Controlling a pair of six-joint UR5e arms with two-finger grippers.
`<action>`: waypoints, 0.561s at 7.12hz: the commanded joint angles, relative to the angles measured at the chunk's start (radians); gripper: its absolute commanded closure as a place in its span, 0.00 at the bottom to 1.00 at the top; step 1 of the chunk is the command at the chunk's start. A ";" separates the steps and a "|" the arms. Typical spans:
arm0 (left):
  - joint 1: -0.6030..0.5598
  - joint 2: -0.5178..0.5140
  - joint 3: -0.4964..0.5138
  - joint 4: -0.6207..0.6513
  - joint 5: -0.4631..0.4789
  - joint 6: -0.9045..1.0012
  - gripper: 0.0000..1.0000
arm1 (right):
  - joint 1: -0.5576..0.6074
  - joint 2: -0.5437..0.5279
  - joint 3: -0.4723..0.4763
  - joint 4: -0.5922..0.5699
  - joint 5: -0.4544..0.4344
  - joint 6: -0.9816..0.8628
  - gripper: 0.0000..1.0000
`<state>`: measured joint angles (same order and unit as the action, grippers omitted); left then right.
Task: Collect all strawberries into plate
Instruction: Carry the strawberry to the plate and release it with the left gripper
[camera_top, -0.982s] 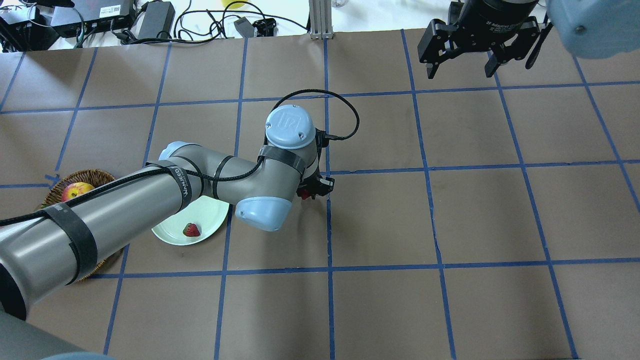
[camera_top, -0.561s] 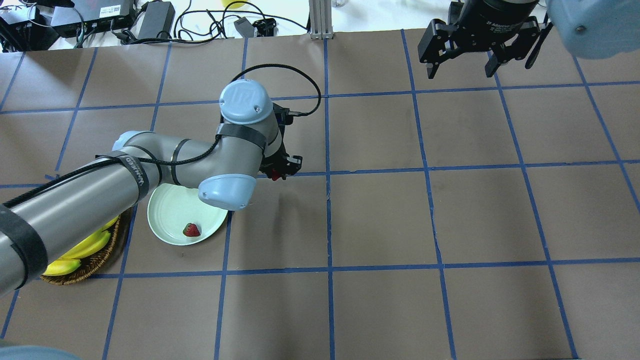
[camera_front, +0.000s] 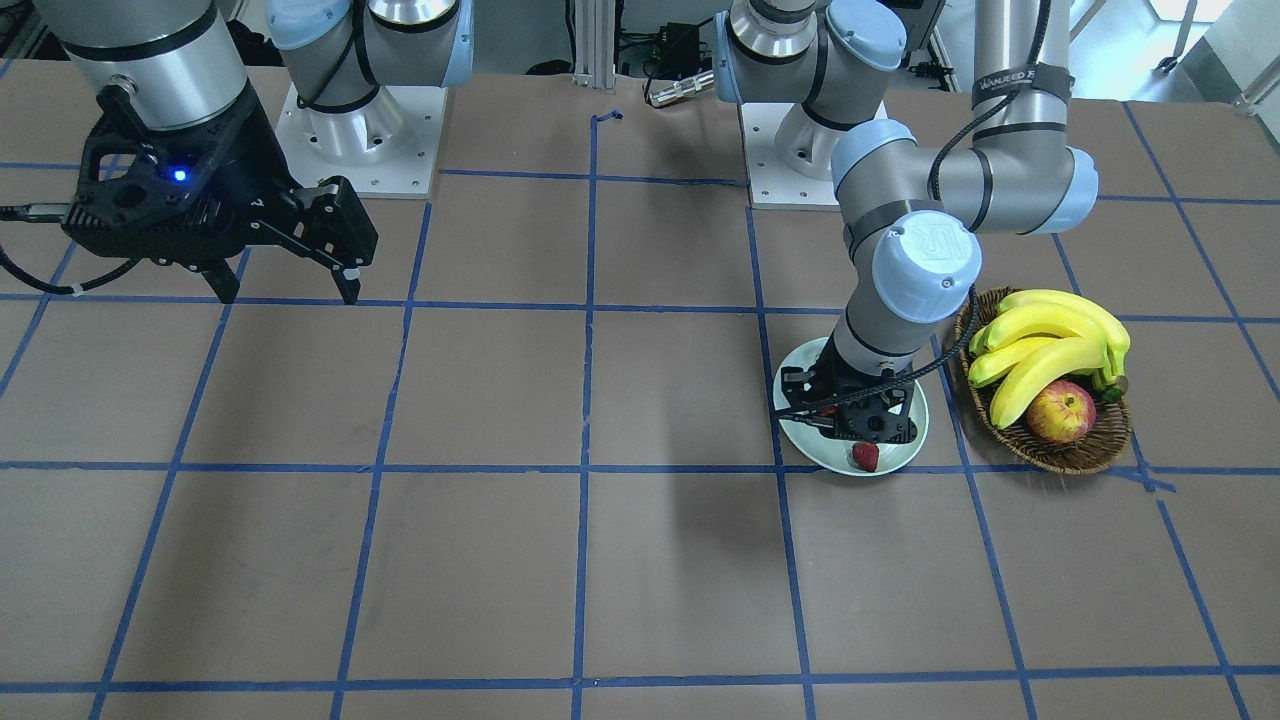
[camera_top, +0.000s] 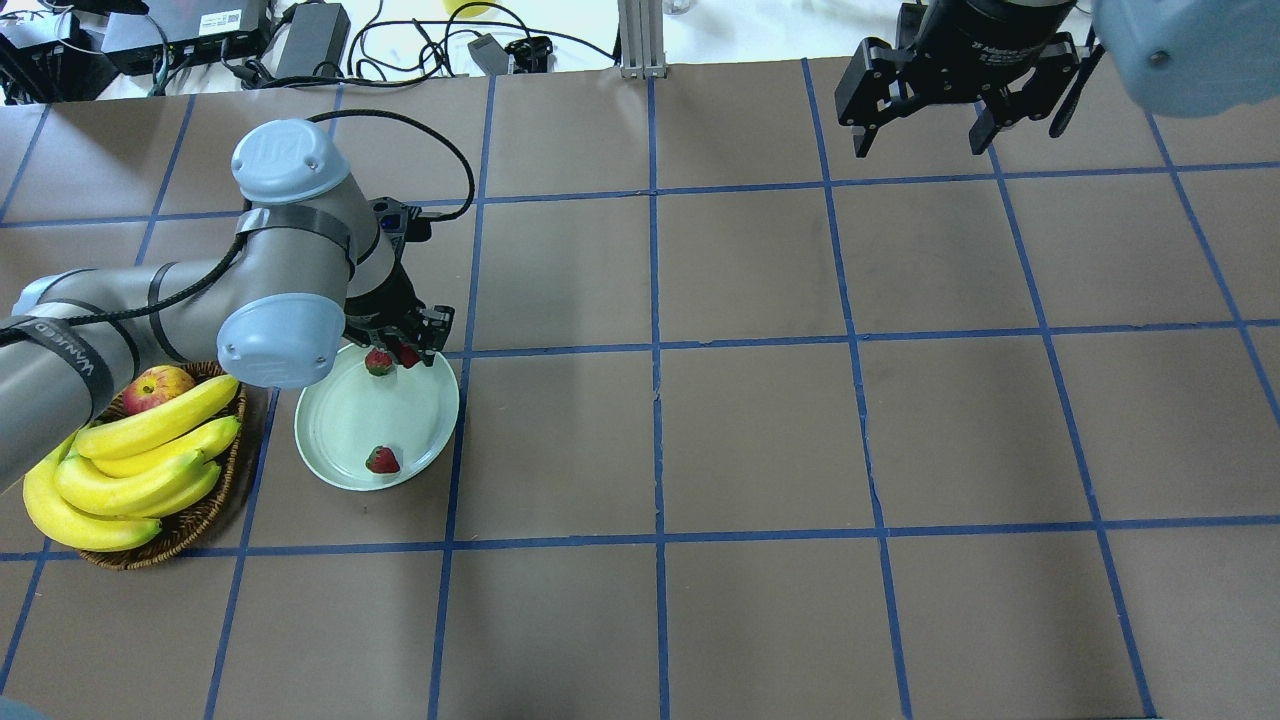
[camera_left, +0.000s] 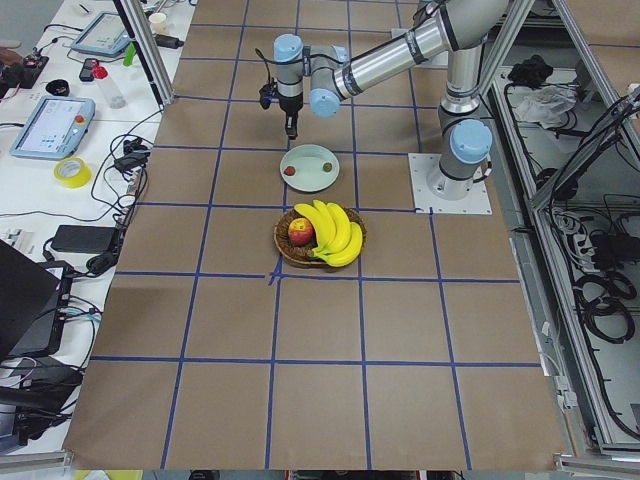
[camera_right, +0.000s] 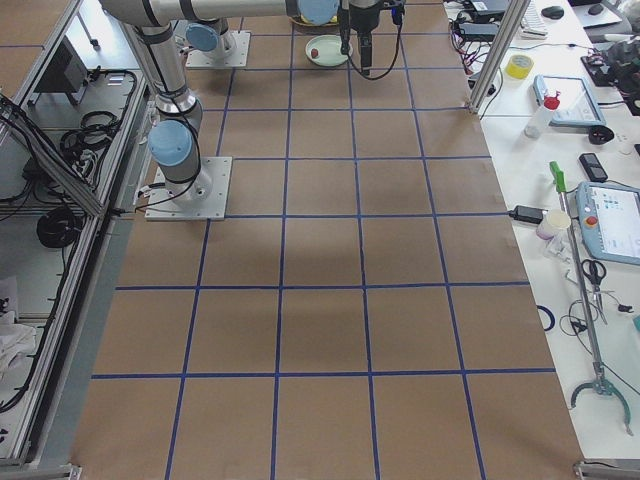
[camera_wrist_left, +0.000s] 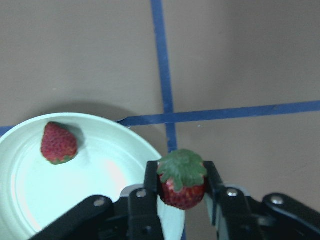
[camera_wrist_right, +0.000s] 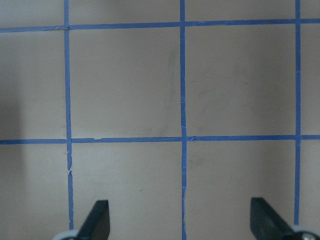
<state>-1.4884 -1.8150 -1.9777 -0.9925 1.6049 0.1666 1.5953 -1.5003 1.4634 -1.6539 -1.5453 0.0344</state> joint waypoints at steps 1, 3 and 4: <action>0.076 0.005 -0.075 0.009 -0.006 0.060 0.80 | -0.002 0.002 0.000 -0.015 0.001 -0.001 0.00; 0.070 0.002 -0.069 0.011 -0.013 0.054 0.08 | -0.003 0.002 0.000 -0.015 -0.001 -0.001 0.00; 0.069 0.000 -0.063 0.014 -0.013 0.013 0.03 | -0.002 0.000 -0.002 -0.015 -0.004 -0.002 0.00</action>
<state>-1.4185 -1.8129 -2.0447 -0.9812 1.5935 0.2123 1.5932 -1.4995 1.4631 -1.6684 -1.5468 0.0334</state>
